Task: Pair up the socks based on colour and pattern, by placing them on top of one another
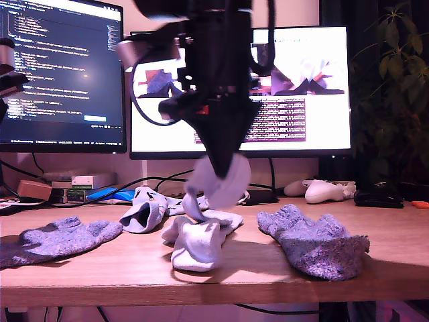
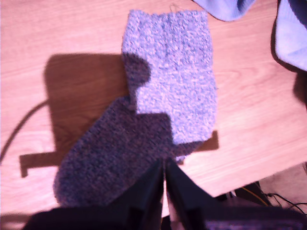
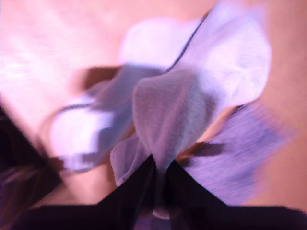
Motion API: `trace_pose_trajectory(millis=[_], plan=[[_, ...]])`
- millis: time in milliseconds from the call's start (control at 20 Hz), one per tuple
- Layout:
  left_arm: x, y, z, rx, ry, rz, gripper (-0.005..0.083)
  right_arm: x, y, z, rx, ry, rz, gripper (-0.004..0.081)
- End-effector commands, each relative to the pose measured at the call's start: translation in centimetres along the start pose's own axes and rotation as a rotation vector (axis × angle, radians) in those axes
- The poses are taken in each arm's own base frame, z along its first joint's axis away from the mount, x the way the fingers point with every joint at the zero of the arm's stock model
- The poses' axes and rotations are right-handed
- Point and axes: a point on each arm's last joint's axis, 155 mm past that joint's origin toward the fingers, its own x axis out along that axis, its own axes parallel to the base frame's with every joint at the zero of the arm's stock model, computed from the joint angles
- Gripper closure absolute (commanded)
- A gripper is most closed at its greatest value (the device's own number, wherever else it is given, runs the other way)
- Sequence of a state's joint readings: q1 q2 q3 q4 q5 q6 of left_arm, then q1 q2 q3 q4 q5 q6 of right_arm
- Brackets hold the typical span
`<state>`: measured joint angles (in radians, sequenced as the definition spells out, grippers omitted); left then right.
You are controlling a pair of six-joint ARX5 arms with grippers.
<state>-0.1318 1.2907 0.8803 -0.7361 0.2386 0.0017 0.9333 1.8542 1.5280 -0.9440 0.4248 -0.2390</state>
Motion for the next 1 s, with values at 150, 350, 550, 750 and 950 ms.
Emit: trace_pose_trajectory(millis=[150,350,550,750,950], plan=[[0.1,-0.2,-0.5,-0.031,0.007,-0.015,0.0797,1.2,-0.5,-0.6,-0.154,0.067,-0.078,0.0781],[0.1,-0.2,-0.5,-0.031,0.006,-0.015,0.0797,0.9,1.7,0.0,-0.256,0.065,-0.075,0.0781],[0.1,-0.2,-0.5,-0.031,0.007,-0.015,0.0797,0.6,3.8,0.2,-0.316,0.056,-0.029,0.0780],[0.1,-0.2,-0.5,-0.031,0.007,-0.015,0.0797,0.9,5.2,-0.6,-0.329,0.079,0.043,0.0531],[0.1,-0.2,-0.4,-0.030,0.002,-0.015,0.0797,0.7,4.8,-0.8,-0.294,0.090,0.048,0.0429]])
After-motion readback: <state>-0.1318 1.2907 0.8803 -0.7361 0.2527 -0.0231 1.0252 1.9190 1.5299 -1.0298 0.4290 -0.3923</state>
